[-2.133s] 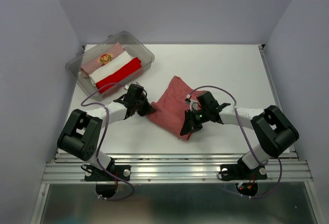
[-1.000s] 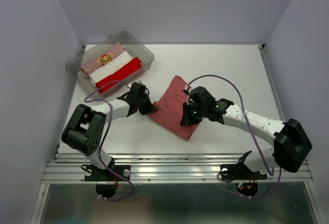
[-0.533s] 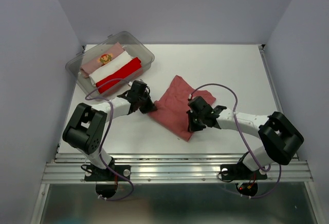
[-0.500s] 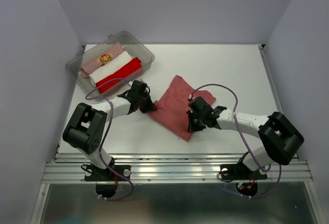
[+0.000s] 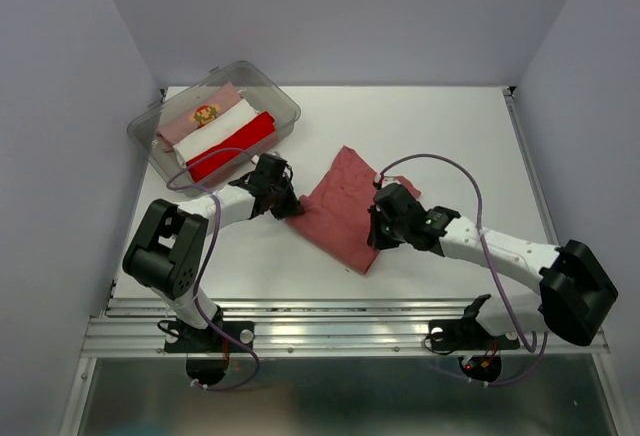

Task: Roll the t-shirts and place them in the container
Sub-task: Roll the T-shirt to the center of the board.

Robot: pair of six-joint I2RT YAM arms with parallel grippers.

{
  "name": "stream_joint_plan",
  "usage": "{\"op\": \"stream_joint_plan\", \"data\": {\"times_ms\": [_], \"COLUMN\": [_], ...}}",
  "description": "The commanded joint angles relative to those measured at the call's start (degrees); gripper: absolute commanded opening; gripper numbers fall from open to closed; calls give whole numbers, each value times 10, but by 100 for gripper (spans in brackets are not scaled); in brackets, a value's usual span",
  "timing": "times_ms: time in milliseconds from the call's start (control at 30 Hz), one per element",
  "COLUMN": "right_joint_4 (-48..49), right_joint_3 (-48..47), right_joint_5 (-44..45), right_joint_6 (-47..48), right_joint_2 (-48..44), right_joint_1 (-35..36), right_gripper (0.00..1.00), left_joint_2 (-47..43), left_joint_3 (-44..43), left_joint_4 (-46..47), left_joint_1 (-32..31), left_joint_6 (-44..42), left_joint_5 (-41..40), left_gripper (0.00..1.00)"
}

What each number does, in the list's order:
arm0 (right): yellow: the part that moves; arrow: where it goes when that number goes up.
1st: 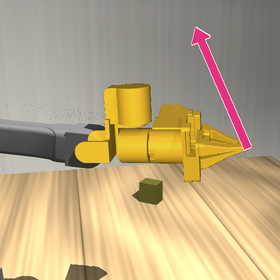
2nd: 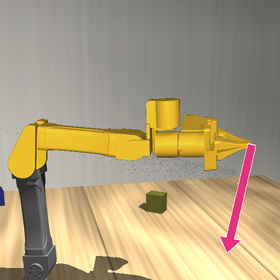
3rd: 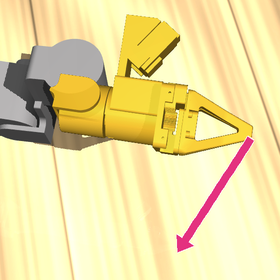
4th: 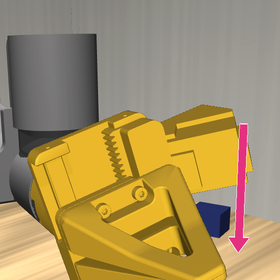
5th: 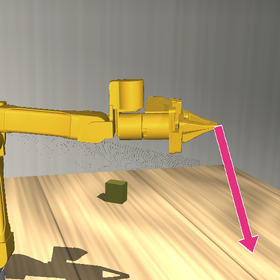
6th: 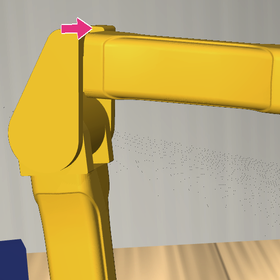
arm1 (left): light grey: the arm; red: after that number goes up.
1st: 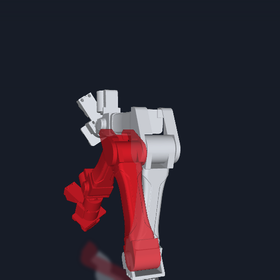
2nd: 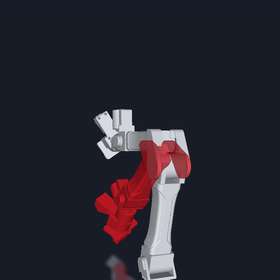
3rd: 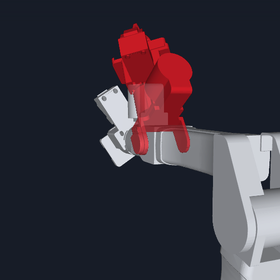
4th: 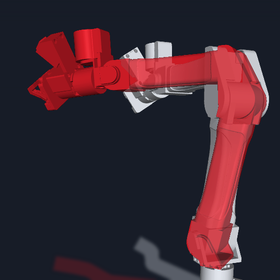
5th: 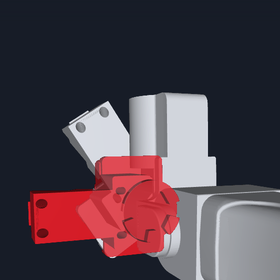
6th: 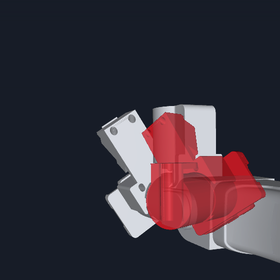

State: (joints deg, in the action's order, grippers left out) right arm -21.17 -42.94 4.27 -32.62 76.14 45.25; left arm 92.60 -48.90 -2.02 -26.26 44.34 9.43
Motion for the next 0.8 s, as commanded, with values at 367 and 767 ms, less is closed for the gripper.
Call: {"op": "stream_joint_plan", "data": {"times_ms": [367, 767], "right_joint_4": [42, 80], "right_joint_3": [-40, 41], "right_joint_5": [-24, 57], "right_joint_6": [-8, -10], "right_joint_2": [15, 85], "right_joint_1": [32, 32], "right_gripper": [8, 4], "left_joint_2": [2, 7], "left_joint_3": [-11, -24], "left_joint_4": [-12, -26], "left_joint_1": [-2, -1], "left_joint_6": [-18, -32], "left_joint_5": [-25, -24], "left_gripper": [0, 0]}}
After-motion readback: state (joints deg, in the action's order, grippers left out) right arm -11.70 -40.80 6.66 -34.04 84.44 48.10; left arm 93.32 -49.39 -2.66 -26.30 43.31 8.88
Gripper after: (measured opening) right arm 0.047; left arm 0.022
